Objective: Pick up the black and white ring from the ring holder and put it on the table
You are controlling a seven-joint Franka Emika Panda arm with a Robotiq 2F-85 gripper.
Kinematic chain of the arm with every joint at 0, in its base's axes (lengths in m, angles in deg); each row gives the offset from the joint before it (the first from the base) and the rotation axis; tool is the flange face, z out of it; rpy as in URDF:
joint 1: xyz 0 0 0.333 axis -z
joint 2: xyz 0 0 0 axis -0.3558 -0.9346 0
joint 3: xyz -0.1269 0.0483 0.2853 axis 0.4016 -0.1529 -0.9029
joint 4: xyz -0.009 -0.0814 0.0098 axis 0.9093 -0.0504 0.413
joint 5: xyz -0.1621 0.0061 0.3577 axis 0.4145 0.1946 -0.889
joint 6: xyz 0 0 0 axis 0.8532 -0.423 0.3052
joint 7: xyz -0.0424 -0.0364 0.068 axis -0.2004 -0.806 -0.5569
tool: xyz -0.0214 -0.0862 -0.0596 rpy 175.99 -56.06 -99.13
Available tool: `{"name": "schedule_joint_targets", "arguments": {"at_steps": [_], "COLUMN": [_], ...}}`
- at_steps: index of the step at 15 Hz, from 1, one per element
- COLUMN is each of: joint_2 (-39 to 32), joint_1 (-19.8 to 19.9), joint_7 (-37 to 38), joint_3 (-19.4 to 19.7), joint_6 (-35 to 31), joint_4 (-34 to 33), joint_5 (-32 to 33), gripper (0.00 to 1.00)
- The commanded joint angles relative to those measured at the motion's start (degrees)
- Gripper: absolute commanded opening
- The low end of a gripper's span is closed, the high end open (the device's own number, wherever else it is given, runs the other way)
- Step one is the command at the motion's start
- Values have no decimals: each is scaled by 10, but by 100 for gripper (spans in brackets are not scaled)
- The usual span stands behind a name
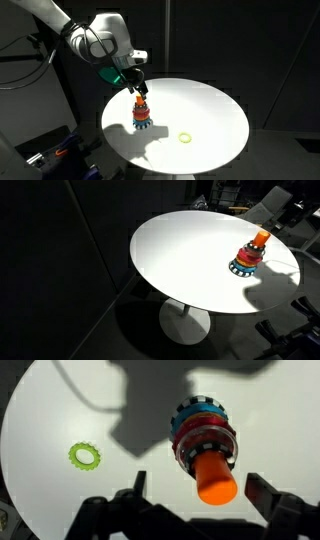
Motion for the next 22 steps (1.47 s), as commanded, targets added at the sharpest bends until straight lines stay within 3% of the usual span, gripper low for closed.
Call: {"name": "schedule_joint_targets", "arguments": {"at_steps": [1,9,22], "joint_2": [-28,-82,-115], "joint_1": [3,1,-1], "joint_7": [-7,-9,-5], "joint_3": [-6,-16,-26], "joint_6": [-45,-105,-134], "joint_4": [7,8,-9], "joint_5": [1,-6,14], "gripper": [100,100,100]}}
